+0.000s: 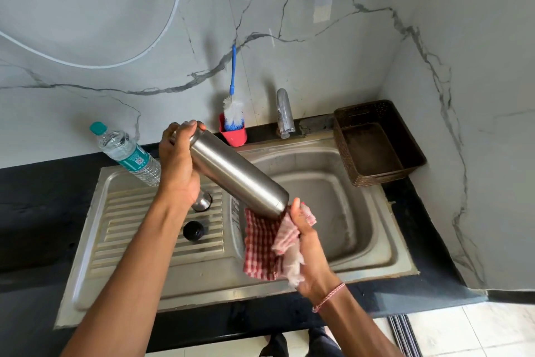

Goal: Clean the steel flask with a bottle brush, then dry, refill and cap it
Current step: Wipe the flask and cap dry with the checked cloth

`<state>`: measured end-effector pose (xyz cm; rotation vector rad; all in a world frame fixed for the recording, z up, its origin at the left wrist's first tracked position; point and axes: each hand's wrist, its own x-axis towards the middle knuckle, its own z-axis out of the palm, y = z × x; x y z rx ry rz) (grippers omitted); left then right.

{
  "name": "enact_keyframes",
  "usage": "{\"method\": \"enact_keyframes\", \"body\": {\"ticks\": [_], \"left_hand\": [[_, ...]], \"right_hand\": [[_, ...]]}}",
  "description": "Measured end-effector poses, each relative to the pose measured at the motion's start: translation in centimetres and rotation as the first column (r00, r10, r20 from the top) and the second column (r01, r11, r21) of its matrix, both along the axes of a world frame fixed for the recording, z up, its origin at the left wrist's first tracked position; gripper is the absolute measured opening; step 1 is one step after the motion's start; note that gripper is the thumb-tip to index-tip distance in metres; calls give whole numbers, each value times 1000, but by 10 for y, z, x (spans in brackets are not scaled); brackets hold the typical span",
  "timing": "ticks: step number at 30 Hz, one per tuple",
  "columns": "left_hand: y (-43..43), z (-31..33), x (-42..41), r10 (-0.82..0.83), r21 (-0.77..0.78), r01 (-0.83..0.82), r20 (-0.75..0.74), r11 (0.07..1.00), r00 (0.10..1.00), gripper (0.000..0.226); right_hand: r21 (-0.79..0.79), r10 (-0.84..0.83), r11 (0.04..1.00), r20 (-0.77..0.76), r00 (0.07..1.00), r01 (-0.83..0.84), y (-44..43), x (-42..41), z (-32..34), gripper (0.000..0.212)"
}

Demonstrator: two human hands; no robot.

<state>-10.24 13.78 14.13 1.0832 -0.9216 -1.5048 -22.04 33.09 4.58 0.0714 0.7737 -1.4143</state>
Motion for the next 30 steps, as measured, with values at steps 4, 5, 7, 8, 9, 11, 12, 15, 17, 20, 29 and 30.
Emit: {"method": "enact_keyframes", "body": {"ticks": [4,5,7,8,9,11,12,15,17,20,29,30], "left_hand": [[5,-3,-11,2,22,-5,122,1000,993,39],[6,-2,-13,2,25,-5,144,1000,990,39],[8,0,-18,-24,13,21,219,1000,975,37],[10,1,-20,-51,4,52,268,999,962,36],[13,2,-23,-87,1,91,317,996,944,35],[21,0,-29,-177,16,184,370,983,912,36],[25,-3,-33,-224,30,229,369,973,902,36],[35,-12,-42,-305,93,291,339,952,890,38],[38,-14,-46,-332,111,313,339,943,880,46],[38,-14,-46,-376,158,341,356,927,856,40],[42,-26,-22,-602,299,548,127,781,789,24],[42,-27,-20,-619,288,572,106,768,778,27]], "right_hand": [[48,73,997,-531,844,-56,-3,0,-7,67],[39,76,997,-598,798,-65,-2,-1,-9,78],[13,59,998,-687,724,-69,-3,-6,-12,93],[-15,42,997,-714,699,-76,-4,-11,-14,95],[-55,27,994,-716,697,-95,-5,-16,-15,95],[-97,38,985,-674,738,-139,-10,-25,-9,87],[-101,67,980,-653,754,-174,-13,-27,-5,81],[-69,216,938,-651,728,-339,-20,-27,5,61],[-47,281,927,-573,770,-372,-21,-24,8,65],[0,313,941,-371,874,-337,-19,-21,6,75],[-44,324,945,-19,946,-325,-18,-16,-5,91],[-31,318,948,-23,948,-318,-21,-17,-7,89]]}}
